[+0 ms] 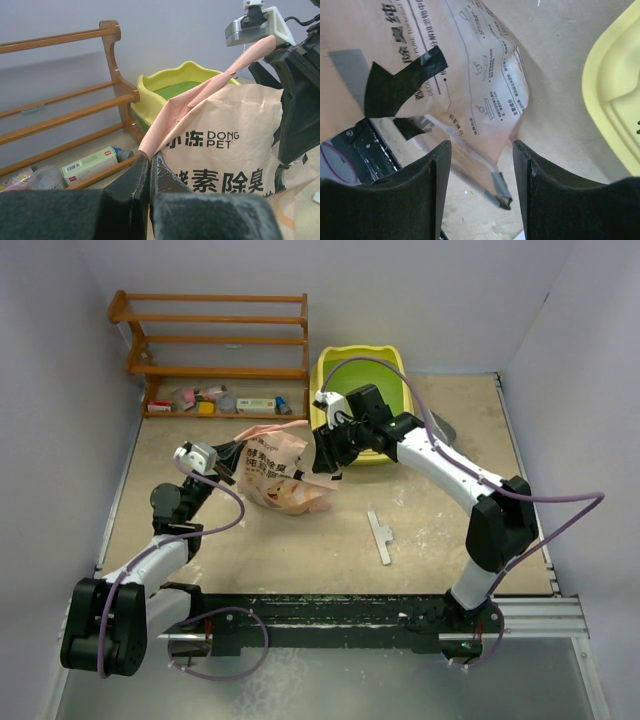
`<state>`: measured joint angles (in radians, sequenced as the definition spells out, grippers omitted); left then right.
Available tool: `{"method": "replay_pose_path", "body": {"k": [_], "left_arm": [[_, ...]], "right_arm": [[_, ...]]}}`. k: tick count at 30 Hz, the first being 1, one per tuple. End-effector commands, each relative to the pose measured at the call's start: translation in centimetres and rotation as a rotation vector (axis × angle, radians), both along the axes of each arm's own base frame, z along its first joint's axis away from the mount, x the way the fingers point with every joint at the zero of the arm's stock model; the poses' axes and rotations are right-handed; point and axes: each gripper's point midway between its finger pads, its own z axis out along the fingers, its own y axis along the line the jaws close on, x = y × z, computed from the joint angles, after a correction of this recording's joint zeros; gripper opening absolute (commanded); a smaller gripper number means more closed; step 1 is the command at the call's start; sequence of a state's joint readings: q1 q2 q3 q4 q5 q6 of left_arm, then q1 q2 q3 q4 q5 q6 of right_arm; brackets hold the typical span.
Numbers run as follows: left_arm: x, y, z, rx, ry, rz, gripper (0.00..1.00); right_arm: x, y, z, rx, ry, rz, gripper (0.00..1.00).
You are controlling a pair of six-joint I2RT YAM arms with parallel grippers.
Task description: Fill the litter box with clean litter
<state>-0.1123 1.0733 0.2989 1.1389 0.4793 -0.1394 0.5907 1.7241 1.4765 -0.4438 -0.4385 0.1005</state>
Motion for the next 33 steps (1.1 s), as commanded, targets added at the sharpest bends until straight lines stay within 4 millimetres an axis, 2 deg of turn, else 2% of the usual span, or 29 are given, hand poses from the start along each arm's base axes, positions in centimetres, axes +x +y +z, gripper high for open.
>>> {"method": "replay_pose_path", "body": {"k": [1, 4, 10, 17, 23, 33], "left_arm": [[-1.2, -0.2, 4.9, -0.037, -0.183, -0.016, 0.0], [-1.2, -0.2, 4.9, -0.041, -0.18, -0.018, 0.0], [-1.4, -0.4, 5.1, -0.047, -0.179, -0.034, 0.0], [-1.4, -0.6, 5.1, -0.049, -0.177, -0.046, 0.0], [-1.3, -0.6, 5.1, -0.057, -0.169, -0.048, 0.0], [-1.5, -0.6, 5.4, -0.064, -0.177, -0.051, 0.0]], "right_arm": [[-0.7, 1.1, 4.4, 0.116, -0.1, 0.075, 0.55], [-0.3, 1.4, 4.9, 0.127, -0.139, 0.091, 0.55], [-0.6, 2.0, 4.3, 0.144, -0.112, 0.11, 0.55], [-1.1, 2.5, 4.7, 0.182, -0.125, 0.136, 0.55], [-1.4, 3.2, 4.2, 0.178, -0.124, 0.168, 0.55], [-0.3, 3.8, 2.1, 0.165, -0.119, 0.15, 0.54]]}}
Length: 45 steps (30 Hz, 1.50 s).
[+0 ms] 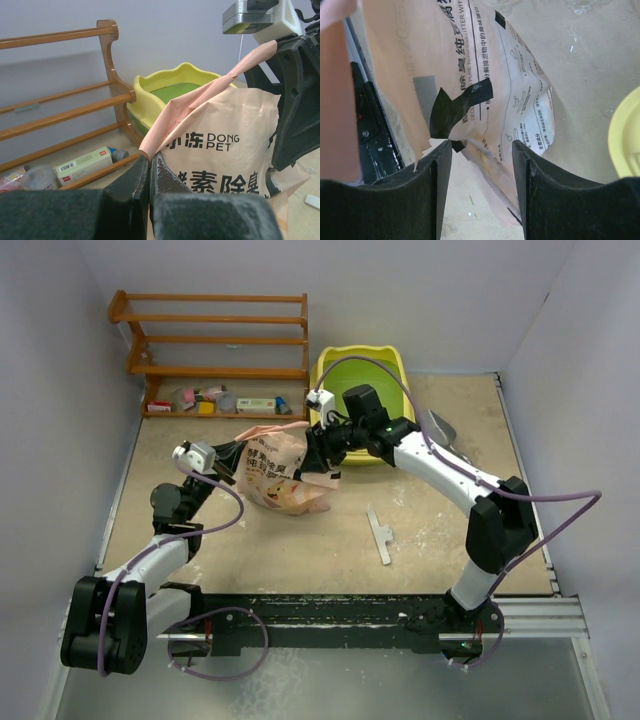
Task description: Fill the litter box with clean litter
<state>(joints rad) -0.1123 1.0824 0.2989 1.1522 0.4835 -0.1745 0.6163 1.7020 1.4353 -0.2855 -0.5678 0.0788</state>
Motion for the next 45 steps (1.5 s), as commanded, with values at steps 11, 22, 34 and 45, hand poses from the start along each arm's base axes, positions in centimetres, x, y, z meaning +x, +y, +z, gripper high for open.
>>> {"method": "replay_pose_path", "body": {"k": [11, 22, 34, 45], "left_arm": [[-1.5, -0.4, 5.4, -0.043, -0.19, -0.031, 0.0], [-1.4, -0.6, 5.3, -0.057, -0.176, -0.05, 0.0], [-1.4, -1.0, 5.3, -0.066, -0.163, -0.076, 0.0], [-1.5, -1.4, 5.2, -0.068, -0.153, -0.102, 0.0]], "right_arm": [[0.9, 1.1, 0.4, 0.052, -0.052, 0.006, 0.52], [-0.1, 2.1, 2.2, 0.168, -0.075, 0.067, 0.47], [-1.3, 2.0, 5.4, 0.253, -0.129, 0.081, 0.38], [-1.2, 2.0, 4.2, 0.219, -0.116, 0.081, 0.29]]}}
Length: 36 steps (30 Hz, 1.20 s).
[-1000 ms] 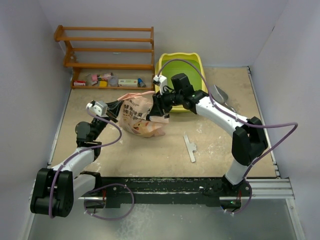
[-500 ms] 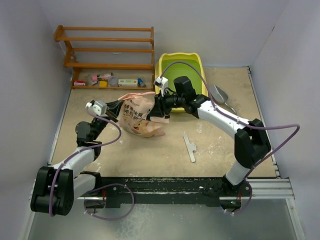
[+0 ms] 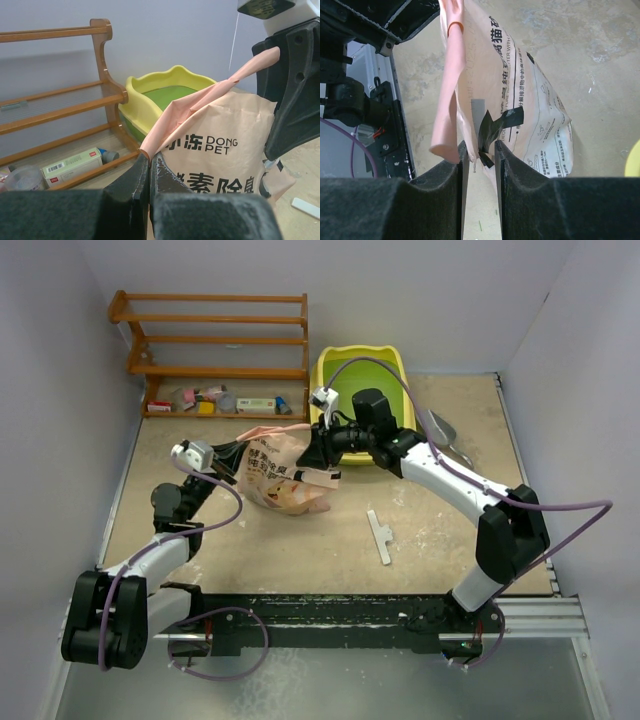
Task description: Fill the litter box with clean litter
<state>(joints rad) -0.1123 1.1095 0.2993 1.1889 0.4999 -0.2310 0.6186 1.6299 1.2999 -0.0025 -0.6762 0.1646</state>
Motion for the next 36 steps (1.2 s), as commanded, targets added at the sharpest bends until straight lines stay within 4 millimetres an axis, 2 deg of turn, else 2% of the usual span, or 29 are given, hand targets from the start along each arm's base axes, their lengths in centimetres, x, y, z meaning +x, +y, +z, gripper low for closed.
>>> {"method": "replay_pose_path", "body": {"k": [1, 9, 11, 14, 15, 22, 28, 31, 36], "left_arm": [[-1.4, -1.0, 5.3, -0.033, -0.176, -0.069, 0.0], [-1.4, -0.9, 5.4, -0.041, -0.174, -0.066, 0.0], [-1.3, -0.6, 5.4, -0.048, -0.173, -0.048, 0.0], [-1.1, -0.2, 5.4, -0.056, -0.168, -0.022, 0.0], [-1.1, -0.2, 5.4, -0.056, -0.164, -0.022, 0.0], [-1.1, -0.7, 5.3, -0.057, -0.155, -0.053, 0.0], [-1.4, -1.0, 5.7, -0.055, -0.165, -0.073, 0.0], [-1.9, -1.4, 6.0, -0.06, -0.174, -0.109, 0.08], [-3.1, -2.4, 6.6, -0.057, -0.204, -0.19, 0.31]], "right_arm": [[-0.1, 0.3, 1.2, 0.019, -0.046, 0.016, 0.29], [0.3, 0.1, -0.3, -0.018, -0.051, 0.009, 0.27], [0.3, 0.2, -0.5, -0.016, -0.05, 0.012, 0.19], [0.6, 0.3, -0.6, -0.013, -0.056, 0.002, 0.02], [0.8, 0.3, -0.5, -0.011, -0.064, -0.008, 0.0], [1.8, -0.6, 1.0, -0.071, -0.149, -0.077, 0.0], [3.8, -2.1, 2.8, -0.185, -0.322, -0.237, 0.0], [4.6, -2.7, 3.7, -0.232, -0.413, -0.302, 0.0], [5.5, -3.3, 5.9, -0.268, -0.549, -0.394, 0.0]]}}
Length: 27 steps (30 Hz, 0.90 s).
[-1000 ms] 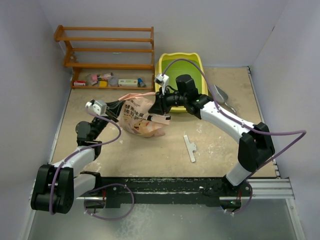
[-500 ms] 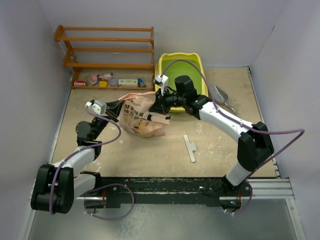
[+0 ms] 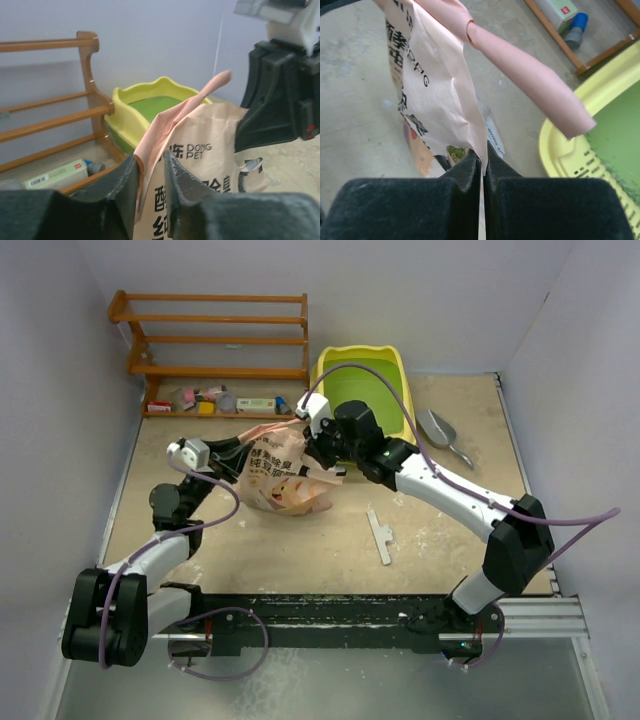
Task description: Fill the litter box with clean litter
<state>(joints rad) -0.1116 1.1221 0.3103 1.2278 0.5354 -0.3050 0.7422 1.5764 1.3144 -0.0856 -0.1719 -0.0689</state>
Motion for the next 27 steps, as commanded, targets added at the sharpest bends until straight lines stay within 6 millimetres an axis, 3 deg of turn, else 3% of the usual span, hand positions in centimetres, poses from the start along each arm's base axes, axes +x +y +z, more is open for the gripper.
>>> {"method": "replay_pose_path", "body": {"k": [1, 5, 11, 14, 16, 18, 19, 21, 22, 24, 26, 27], "left_arm": [[-2.8, -1.9, 5.7, -0.013, -0.214, -0.143, 0.34], [-3.1, -2.6, 5.5, 0.01, -0.202, -0.199, 0.41], [-2.4, -3.7, 3.9, 0.064, -0.128, -0.271, 0.41], [-2.1, -3.8, 3.6, 0.079, -0.11, -0.272, 0.39], [-2.1, -3.6, 3.7, 0.084, -0.115, -0.255, 0.39], [-2.1, -3.3, 4.0, 0.087, -0.129, -0.232, 0.39], [-2.1, -3.1, 4.3, 0.093, -0.143, -0.217, 0.4], [-2.0, -2.3, 5.0, 0.096, -0.165, -0.148, 0.44], [-1.6, -1.4, 5.7, 0.083, -0.174, -0.085, 0.47], [-0.9, 0.6, 6.9, 0.042, -0.157, 0.05, 0.53], [-0.2, 2.4, 8.0, 0.025, -0.12, 0.162, 0.6], [-0.2, 2.8, 9.0, 0.033, -0.121, 0.184, 0.62]], "right_arm": [[2.9, -1.8, 6.8, -0.007, -0.27, -0.151, 0.0], [3.0, -1.4, 8.8, -0.028, -0.352, -0.171, 0.0], [2.8, -1.2, 10.7, -0.04, -0.405, -0.179, 0.0], [2.5, -1.9, 12.0, -0.011, -0.43, -0.203, 0.0], [1.8, -2.2, 11.6, -0.003, -0.366, -0.215, 0.0], [2.3, -4.3, 11.6, 0.009, -0.327, -0.319, 0.0], [2.6, -5.5, 11.4, 0.023, -0.301, -0.371, 0.14], [3.2, -8.1, 9.8, 0.073, -0.167, -0.409, 0.57], [3.7, -9.8, 8.7, 0.125, -0.072, -0.417, 0.67], [3.9, -13.1, 6.8, 0.246, 0.077, -0.4, 0.73], [3.8, -16.1, 6.4, 0.354, 0.109, -0.378, 0.8], [3.4, -16.1, 6.3, 0.389, 0.112, -0.331, 0.85]]}}
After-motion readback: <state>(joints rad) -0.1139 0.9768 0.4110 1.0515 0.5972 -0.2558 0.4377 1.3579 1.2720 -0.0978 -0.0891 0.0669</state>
